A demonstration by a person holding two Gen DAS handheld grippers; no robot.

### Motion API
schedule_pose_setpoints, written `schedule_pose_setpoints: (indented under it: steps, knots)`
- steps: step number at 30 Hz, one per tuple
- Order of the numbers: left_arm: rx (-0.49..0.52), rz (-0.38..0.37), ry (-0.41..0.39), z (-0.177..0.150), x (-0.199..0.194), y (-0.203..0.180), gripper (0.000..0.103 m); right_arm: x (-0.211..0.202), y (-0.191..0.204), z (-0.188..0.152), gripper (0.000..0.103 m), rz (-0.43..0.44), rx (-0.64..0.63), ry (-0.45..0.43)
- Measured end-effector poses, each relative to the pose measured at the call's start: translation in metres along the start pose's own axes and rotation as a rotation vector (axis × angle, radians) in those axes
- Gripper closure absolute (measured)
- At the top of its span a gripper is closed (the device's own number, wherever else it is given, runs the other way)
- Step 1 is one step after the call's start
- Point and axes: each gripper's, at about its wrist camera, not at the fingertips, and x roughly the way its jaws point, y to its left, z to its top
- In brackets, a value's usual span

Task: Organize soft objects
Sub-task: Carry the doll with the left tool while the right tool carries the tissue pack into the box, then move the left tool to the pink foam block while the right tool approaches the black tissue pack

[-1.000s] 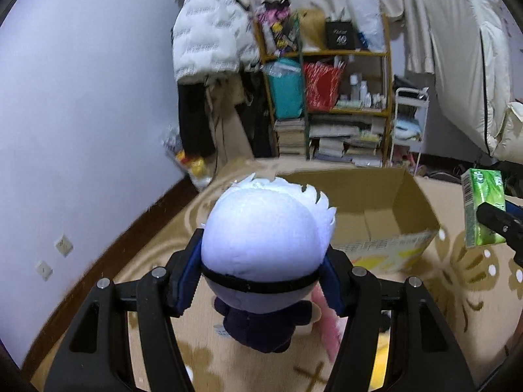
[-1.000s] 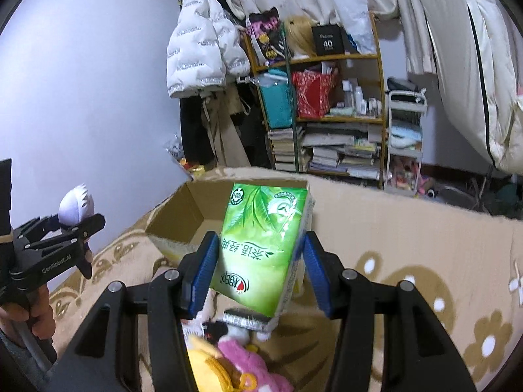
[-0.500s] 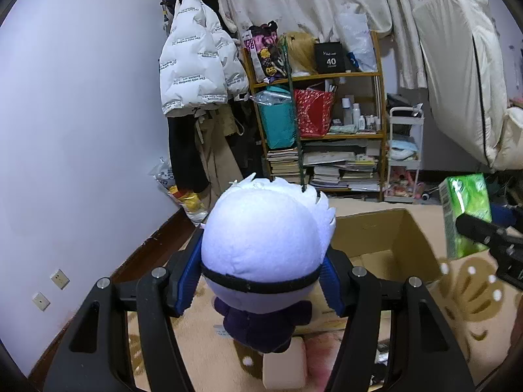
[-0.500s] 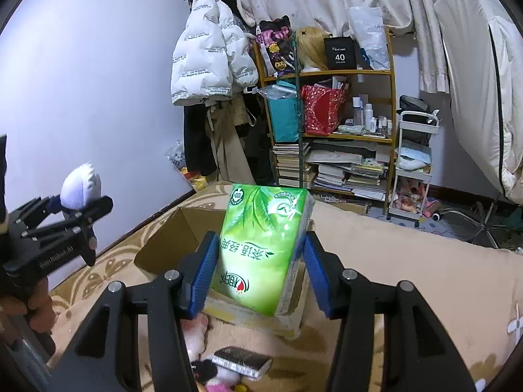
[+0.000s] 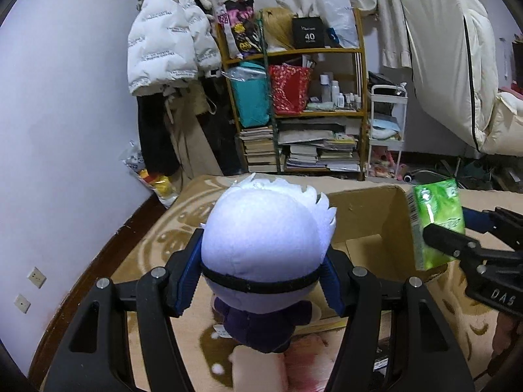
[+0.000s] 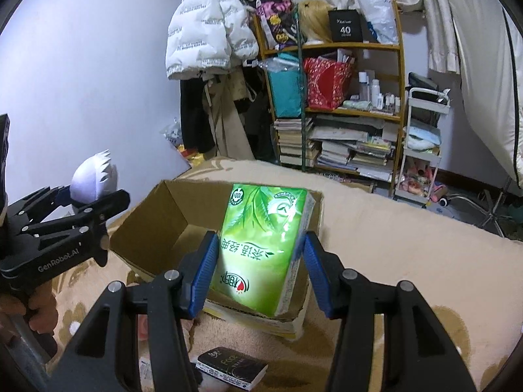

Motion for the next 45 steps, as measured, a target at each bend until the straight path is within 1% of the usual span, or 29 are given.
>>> schedule_pose_setpoints:
  steps: [3,9,12,14,16,20,21,23,27,28,29,31,32,40,45]
  knots:
    - [-0.002,-0.007,0.020,-0.004,0.009,-0.005,0.041,0.005,0.000,-0.004,0.047,0.007,-0.002,0.014]
    - [-0.007,-0.035,0.086,-0.012,0.027,-0.007,0.039,0.015,-0.003,-0.012,0.047,0.019,0.012,0.041]
    - [-0.001,-0.036,0.092,-0.014,0.033,-0.008,0.039,0.019,-0.005,-0.015,0.047,0.019,0.020,0.055]
    - [0.006,-0.031,0.100,-0.015,0.035,-0.009,0.035,0.022,-0.007,-0.016,0.044,0.024,0.031,0.063]
    - [0.008,-0.025,0.104,-0.017,0.035,-0.008,0.025,0.022,-0.007,-0.016,0.044,0.029,0.042,0.067]
    - [0.011,-0.006,0.104,-0.019,0.034,-0.008,0.020,0.024,-0.010,-0.014,0.043,0.044,0.057,0.071]
    - [0.012,-0.003,0.107,-0.018,0.033,-0.007,0.017,0.023,-0.010,-0.014,0.042,0.044,0.055,0.071]
    - [0.015,0.002,0.105,-0.018,0.030,-0.006,0.014,0.020,-0.009,-0.014,0.033,0.044,0.047,0.063]
    - [0.011,0.011,0.102,-0.017,0.021,-0.001,0.008,0.010,-0.005,-0.011,0.020,0.035,0.035,0.034]
    - [0.009,0.012,0.103,-0.017,0.019,0.000,0.006,0.007,-0.004,-0.010,0.015,0.027,0.036,0.028]
    - [0.004,0.011,0.107,-0.016,0.016,0.001,0.005,0.004,-0.003,-0.010,0.011,0.023,0.038,0.023]
    - [-0.002,0.013,0.113,-0.016,0.011,0.004,0.003,-0.004,-0.001,-0.009,0.006,0.018,0.041,0.014]
    - [-0.005,0.014,0.116,-0.016,0.008,0.005,0.003,-0.007,0.001,-0.008,0.001,0.015,0.040,0.014]
    - [-0.003,0.021,0.153,-0.027,-0.023,0.014,0.002,-0.039,0.016,-0.015,0.000,-0.008,0.024,0.004]
    - [-0.013,0.026,0.200,-0.037,-0.043,0.022,0.002,-0.053,0.021,-0.021,0.000,-0.020,0.032,0.007]
